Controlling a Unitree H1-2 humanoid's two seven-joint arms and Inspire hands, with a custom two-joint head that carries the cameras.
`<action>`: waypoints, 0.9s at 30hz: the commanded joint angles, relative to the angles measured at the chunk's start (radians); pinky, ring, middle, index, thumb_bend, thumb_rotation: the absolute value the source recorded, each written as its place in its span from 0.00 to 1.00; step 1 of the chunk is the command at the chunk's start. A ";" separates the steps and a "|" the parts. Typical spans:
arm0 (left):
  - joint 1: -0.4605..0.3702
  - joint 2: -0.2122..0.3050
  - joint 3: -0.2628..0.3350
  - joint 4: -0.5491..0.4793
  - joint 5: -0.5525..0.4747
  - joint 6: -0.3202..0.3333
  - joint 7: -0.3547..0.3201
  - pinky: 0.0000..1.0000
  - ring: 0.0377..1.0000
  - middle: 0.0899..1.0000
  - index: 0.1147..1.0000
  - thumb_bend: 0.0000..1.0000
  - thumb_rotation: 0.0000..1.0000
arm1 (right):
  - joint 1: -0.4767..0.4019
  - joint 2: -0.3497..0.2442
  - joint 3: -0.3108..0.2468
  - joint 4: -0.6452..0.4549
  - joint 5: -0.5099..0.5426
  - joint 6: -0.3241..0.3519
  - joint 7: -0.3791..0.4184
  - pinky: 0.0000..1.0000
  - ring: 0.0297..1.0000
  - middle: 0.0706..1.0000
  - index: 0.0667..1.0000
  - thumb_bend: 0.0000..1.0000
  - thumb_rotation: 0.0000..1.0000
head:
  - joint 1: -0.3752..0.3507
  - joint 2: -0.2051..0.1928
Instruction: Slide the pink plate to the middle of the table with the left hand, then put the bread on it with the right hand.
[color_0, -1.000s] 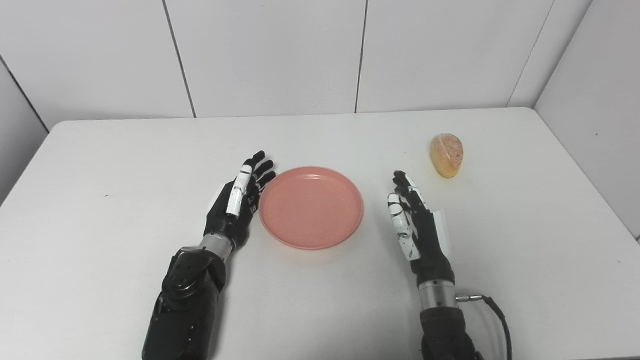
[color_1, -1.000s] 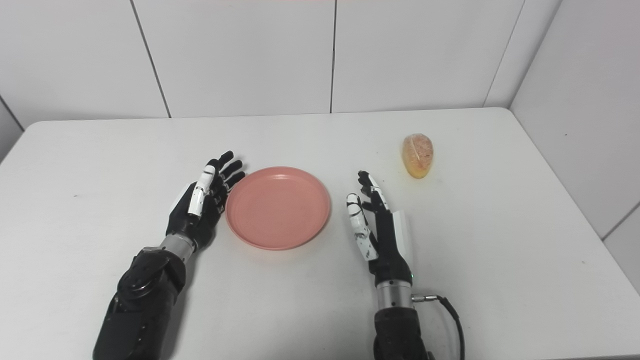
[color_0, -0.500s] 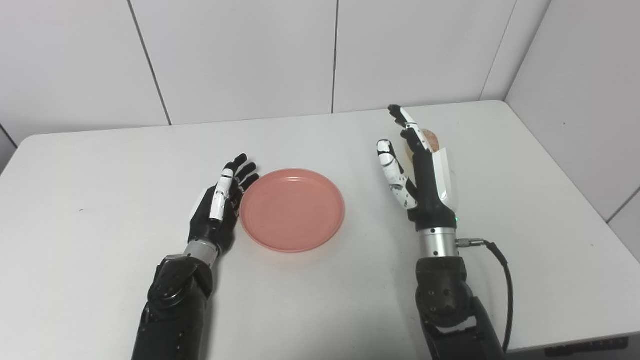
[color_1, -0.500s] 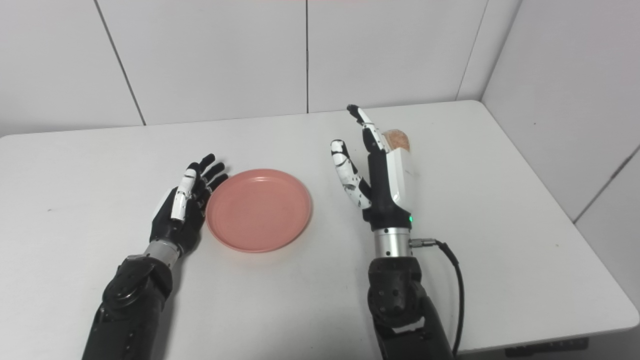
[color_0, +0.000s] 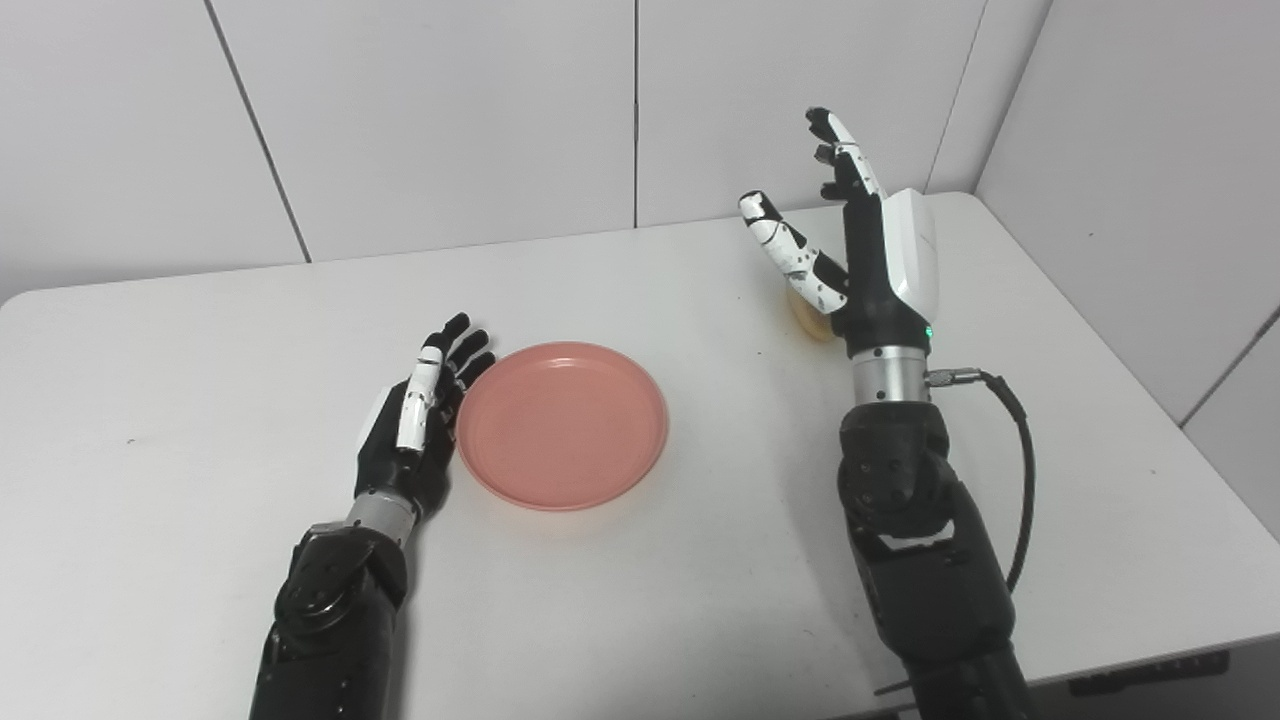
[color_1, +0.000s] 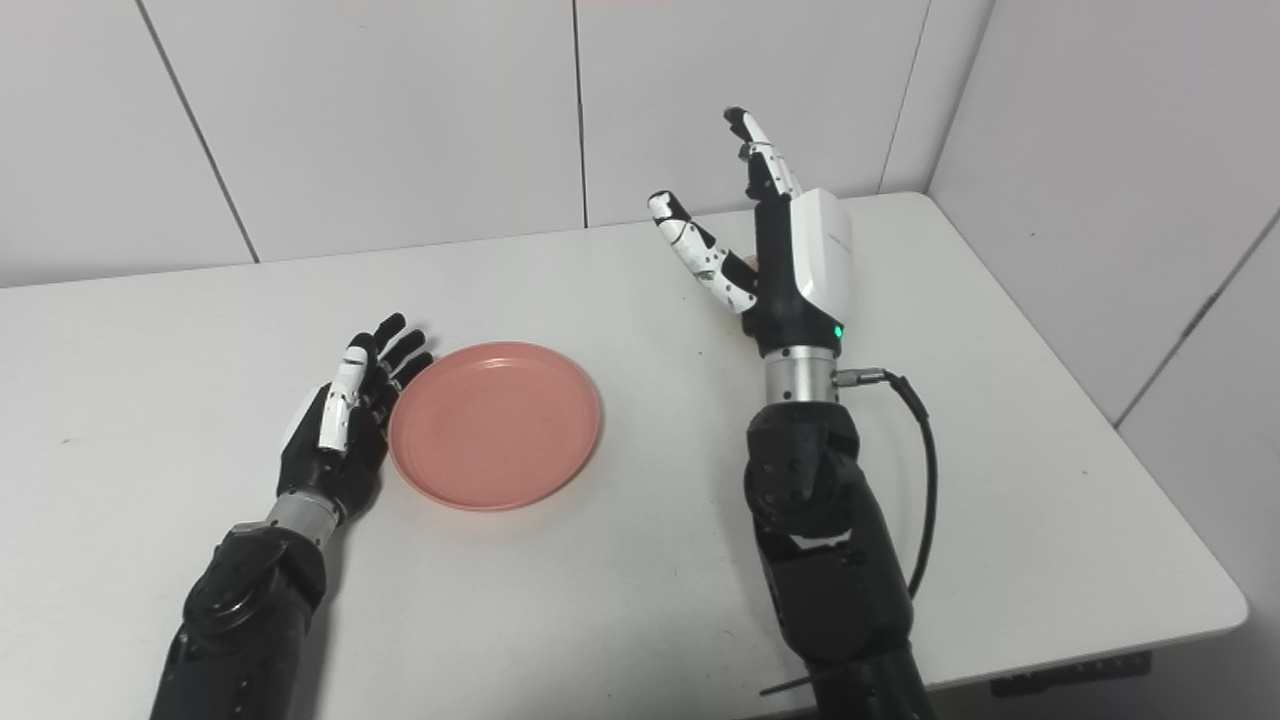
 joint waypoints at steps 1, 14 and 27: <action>0.010 -0.001 -0.001 0.030 0.003 0.031 -0.002 0.92 0.92 0.92 0.90 0.32 1.00 | -0.059 -0.017 -0.009 -0.006 -0.022 0.043 -0.004 0.73 0.83 0.88 0.88 0.63 0.79 | -0.004 0.000; 0.019 0.004 -0.008 0.011 0.008 0.033 -0.006 0.92 0.92 0.92 0.91 0.32 1.00 | -0.148 -0.080 0.036 0.131 -0.131 0.282 0.031 0.66 0.83 0.93 0.98 0.81 0.61 | -0.021 0.006; 0.019 0.007 -0.014 0.018 0.009 0.024 -0.012 0.92 0.92 0.92 0.90 0.33 1.00 | -0.208 -0.113 -0.005 0.340 -0.195 0.319 0.163 0.94 1.00 1.00 1.00 0.88 0.64 | -0.016 0.014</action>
